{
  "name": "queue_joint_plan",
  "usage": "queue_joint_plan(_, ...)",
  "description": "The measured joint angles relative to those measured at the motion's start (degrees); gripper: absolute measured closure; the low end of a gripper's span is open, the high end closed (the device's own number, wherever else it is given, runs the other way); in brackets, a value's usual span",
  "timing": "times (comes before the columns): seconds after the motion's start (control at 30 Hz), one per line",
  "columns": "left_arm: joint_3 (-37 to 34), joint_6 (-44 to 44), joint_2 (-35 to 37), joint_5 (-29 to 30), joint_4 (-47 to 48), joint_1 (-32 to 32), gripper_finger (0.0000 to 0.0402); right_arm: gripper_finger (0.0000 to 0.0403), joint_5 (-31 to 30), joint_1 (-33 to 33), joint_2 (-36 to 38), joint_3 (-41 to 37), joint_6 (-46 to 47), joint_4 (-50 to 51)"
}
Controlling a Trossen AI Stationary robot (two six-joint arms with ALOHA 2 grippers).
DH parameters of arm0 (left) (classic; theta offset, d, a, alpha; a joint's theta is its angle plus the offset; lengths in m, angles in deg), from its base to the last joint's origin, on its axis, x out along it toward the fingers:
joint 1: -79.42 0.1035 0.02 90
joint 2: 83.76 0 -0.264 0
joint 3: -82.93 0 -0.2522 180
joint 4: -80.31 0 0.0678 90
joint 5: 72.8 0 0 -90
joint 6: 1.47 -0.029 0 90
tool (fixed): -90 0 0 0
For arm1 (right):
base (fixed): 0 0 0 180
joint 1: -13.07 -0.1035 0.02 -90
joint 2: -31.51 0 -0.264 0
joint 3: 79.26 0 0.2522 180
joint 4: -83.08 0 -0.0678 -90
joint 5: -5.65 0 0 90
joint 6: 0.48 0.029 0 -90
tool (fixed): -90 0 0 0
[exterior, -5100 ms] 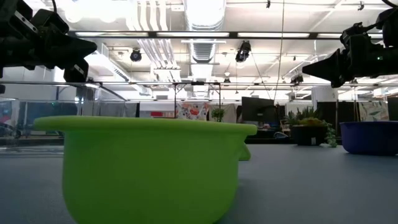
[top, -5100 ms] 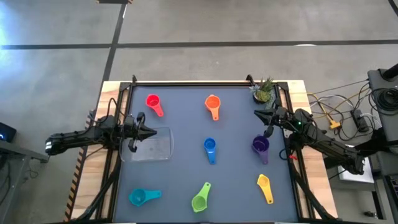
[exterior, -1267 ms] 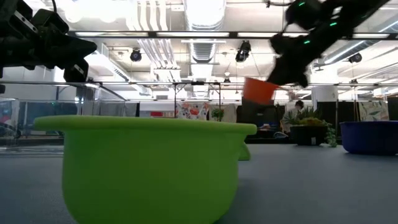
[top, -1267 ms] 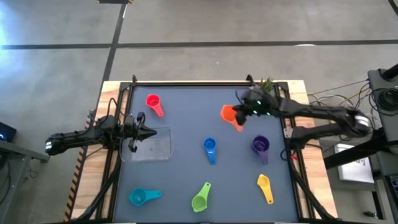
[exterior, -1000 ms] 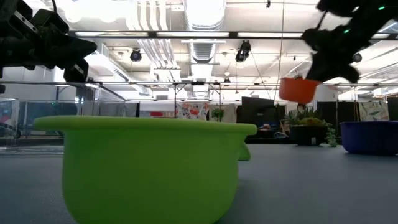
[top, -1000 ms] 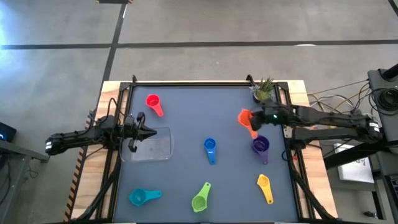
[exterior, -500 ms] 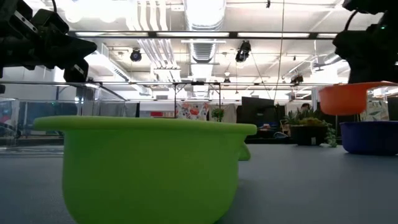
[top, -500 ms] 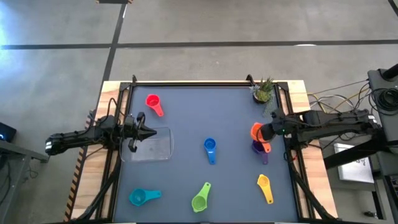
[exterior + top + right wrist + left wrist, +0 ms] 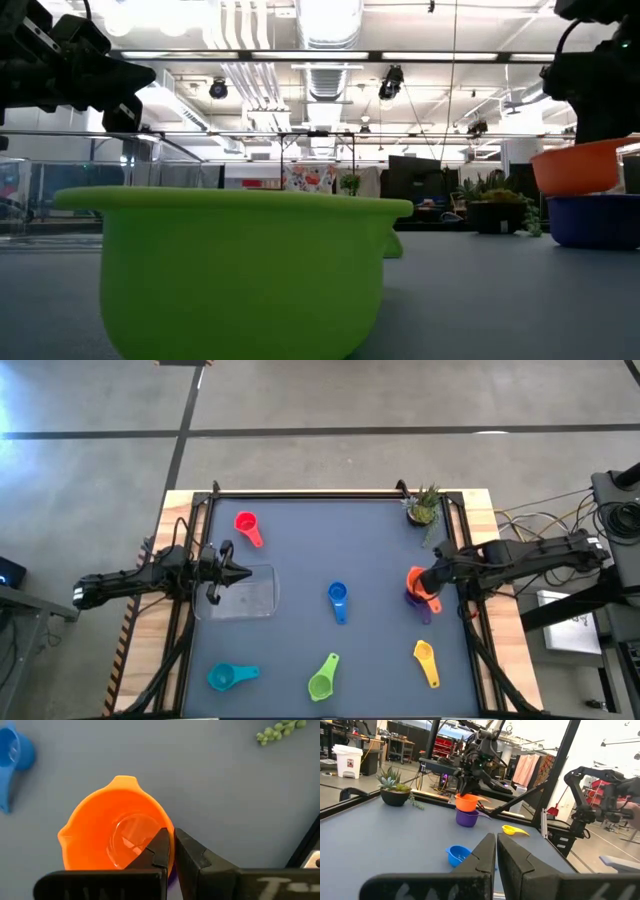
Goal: Nest measuring cups in basket
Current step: Stack the orange measuring cup on top of the violet measuring cup, then move the stacked measuring cups to the top center of the table
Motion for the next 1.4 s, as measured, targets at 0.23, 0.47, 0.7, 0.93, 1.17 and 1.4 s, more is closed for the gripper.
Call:
queue_joint_plan(0.23,0.02,0.0,0.0,0.0,0.0,0.0,0.0402,0.0392,1.77,0.0,-3.92,0.0,-2.29,0.23)
queue_joint_plan(0.47,0.02,-0.01,0.0,0.0,0.0,0.0,0.0402,0.0387,2.54,0.0,-5.99,0.0,-4.33,0.31)
queue_joint_plan(0.7,0.02,0.0,0.0,0.0,0.0,-0.02,0.0402,0.0342,2.41,0.0,-6.15,0.0,-8.29,0.15)
queue_joint_plan(0.93,0.01,-0.02,0.0,0.0,0.0,0.0,0.0402,0.0265,2.38,0.02,-6.17,0.0,-11.23,0.04)
queue_joint_plan(1.17,0.01,0.0,0.0,0.0,0.0,-0.01,0.0402,0.0197,1.68,0.02,-8.02,-0.2,-12.02,-0.07)
queue_joint_plan(1.4,0.02,-0.02,0.0,0.0,0.01,-0.02,0.0402,0.0167,1.24,0.04,-14.02,-1.61,-12.15,-3.82)
